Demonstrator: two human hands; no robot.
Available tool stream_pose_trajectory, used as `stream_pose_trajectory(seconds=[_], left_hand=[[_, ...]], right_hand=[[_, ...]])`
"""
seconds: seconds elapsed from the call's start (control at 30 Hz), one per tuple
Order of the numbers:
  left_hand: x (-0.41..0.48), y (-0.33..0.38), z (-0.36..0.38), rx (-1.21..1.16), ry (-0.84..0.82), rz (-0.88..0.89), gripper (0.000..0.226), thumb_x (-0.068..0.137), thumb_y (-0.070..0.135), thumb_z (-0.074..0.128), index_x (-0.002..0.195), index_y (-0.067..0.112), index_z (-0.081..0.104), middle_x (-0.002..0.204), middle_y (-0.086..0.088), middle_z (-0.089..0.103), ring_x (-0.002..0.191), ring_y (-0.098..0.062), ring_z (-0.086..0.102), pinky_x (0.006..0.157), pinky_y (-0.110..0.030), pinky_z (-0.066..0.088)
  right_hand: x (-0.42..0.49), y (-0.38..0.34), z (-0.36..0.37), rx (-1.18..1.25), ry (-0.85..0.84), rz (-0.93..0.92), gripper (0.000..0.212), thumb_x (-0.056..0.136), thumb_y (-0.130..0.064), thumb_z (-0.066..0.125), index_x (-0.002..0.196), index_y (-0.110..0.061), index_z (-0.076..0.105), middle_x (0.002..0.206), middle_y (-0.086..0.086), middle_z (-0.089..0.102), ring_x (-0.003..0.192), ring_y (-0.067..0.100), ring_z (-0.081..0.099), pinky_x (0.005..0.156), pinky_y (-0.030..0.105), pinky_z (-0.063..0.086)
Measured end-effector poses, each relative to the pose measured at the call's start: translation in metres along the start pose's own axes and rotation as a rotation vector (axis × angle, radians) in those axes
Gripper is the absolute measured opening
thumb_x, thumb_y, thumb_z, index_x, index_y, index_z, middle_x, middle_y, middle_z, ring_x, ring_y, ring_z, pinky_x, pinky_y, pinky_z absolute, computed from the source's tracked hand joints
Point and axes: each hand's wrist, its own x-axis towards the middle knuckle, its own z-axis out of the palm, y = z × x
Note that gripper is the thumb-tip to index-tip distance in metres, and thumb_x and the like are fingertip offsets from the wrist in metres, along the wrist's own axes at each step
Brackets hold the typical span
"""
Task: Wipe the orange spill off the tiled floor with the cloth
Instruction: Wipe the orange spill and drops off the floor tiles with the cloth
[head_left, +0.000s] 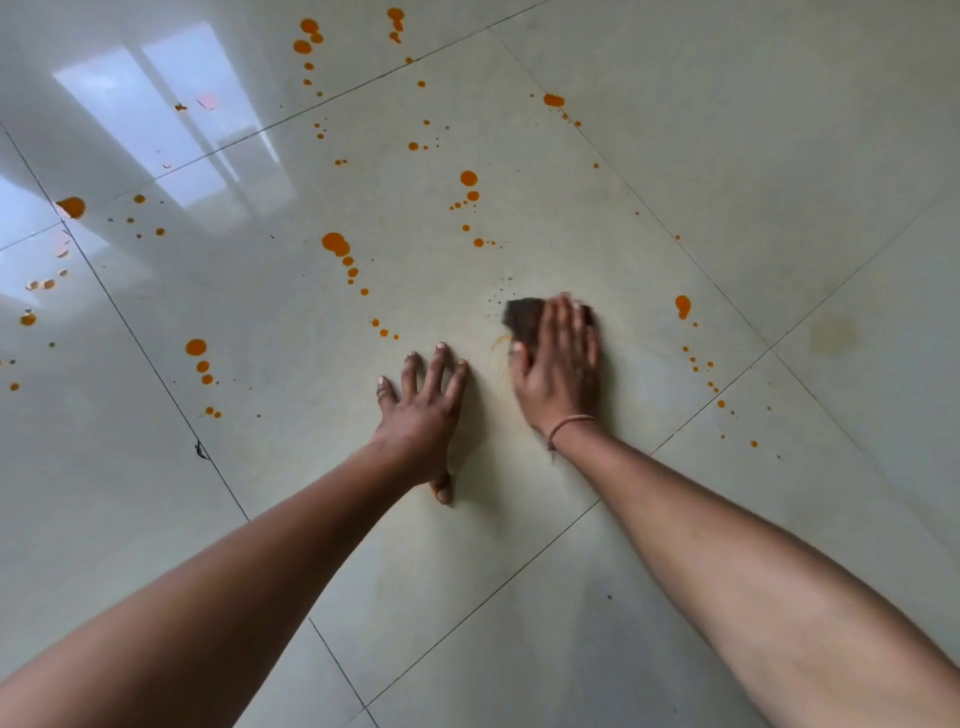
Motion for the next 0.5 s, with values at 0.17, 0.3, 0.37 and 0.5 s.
stream_pose_trajectory(seconds=[0.17,0.3,0.37,0.5], left_hand=[[-0.009,-0.009,0.003,-0.052,0.076,-0.004,0.156,0.048,0.043,0.093,0.151,0.008,-0.019,0.157,-0.010,-0.028,0.146,-0.033,-0.021,0.118,-0.055,0.000],[-0.013,-0.010,0.004,-0.030,0.103,-0.121,0.162,0.044,0.053,0.091,0.149,0.005,-0.022,0.156,-0.012,-0.030,0.145,-0.036,-0.020,0.118,-0.057,0.001],[-0.010,-0.008,0.004,-0.054,0.085,-0.159,0.164,0.042,0.052,0.092,0.149,0.004,-0.022,0.156,-0.013,-0.030,0.145,-0.038,-0.018,0.116,-0.060,0.006],[-0.008,-0.004,0.001,-0.116,0.038,-0.154,0.161,0.045,0.041,0.095,0.148,0.003,-0.023,0.153,-0.015,-0.034,0.143,-0.041,-0.023,0.114,-0.064,0.007]], right_hand=[[-0.069,0.039,-0.014,-0.029,-0.177,-0.384,0.071,0.090,-0.044,0.036,0.150,-0.009,0.029,0.159,0.008,0.024,0.147,0.021,0.015,0.117,0.039,0.016],[-0.009,0.027,-0.007,-0.011,-0.049,-0.060,0.070,0.089,-0.045,0.033,0.147,-0.005,0.035,0.155,0.014,0.032,0.144,0.027,0.024,0.117,0.041,0.017],[0.009,-0.012,0.002,0.009,-0.009,-0.007,0.070,0.089,-0.044,0.032,0.146,-0.003,0.036,0.153,0.017,0.034,0.143,0.030,0.027,0.117,0.043,0.017],[-0.046,0.004,-0.004,-0.023,-0.154,-0.439,0.069,0.089,-0.043,0.036,0.148,-0.006,0.034,0.155,0.012,0.032,0.144,0.025,0.025,0.116,0.040,0.019]])
